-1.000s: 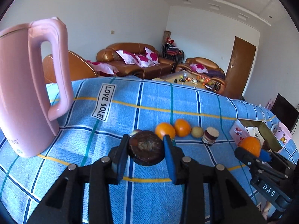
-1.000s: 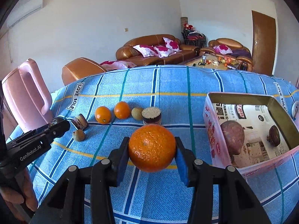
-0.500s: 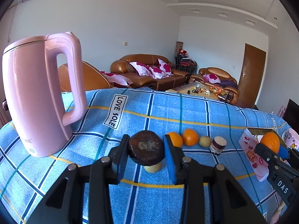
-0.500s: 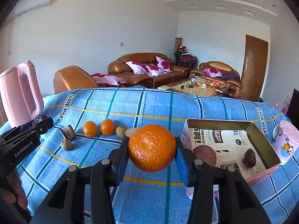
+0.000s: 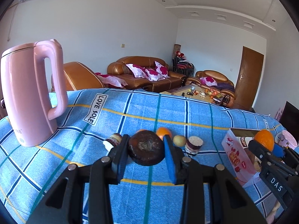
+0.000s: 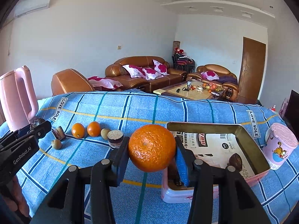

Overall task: Organize fruits
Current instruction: 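Carry the orange and mangosteen over the tin tray and open both tools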

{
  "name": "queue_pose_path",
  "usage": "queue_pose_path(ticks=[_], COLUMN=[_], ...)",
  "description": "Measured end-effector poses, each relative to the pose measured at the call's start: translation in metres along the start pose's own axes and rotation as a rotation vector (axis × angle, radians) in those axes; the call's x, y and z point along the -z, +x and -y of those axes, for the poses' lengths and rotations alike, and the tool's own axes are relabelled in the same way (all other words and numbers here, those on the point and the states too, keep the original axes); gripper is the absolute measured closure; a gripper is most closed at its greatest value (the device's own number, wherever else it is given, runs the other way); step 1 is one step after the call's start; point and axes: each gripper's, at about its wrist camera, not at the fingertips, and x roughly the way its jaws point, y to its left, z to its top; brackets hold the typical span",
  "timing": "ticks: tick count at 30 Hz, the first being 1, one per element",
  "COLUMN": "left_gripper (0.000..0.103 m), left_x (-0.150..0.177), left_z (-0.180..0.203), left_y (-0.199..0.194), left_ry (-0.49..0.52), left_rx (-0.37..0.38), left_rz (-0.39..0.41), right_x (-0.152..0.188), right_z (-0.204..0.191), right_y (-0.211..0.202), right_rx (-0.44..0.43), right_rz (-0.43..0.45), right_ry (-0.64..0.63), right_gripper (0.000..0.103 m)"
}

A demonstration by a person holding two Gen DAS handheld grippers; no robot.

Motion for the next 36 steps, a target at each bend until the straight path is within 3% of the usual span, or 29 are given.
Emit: queue_pose_path(ticks=[26,36], left_gripper=[0.065,0.065], left_x=[0.010,0.014], left_z=[0.142,0.200], left_y=[0.011,0.023], left_ry=[0.121,0.184], left_rx=[0.165,0.250], left_rz=[-0.018,-0.076], right_x=[0.000,-0.001], right_z=[0.123,0.171], right_y=[0.010,0.014], right_rx=[0.141,0.192], right_rz=[-0.021,-0.028], right_ry=[0.086,0.120], right_gripper=[0.055,0.055])
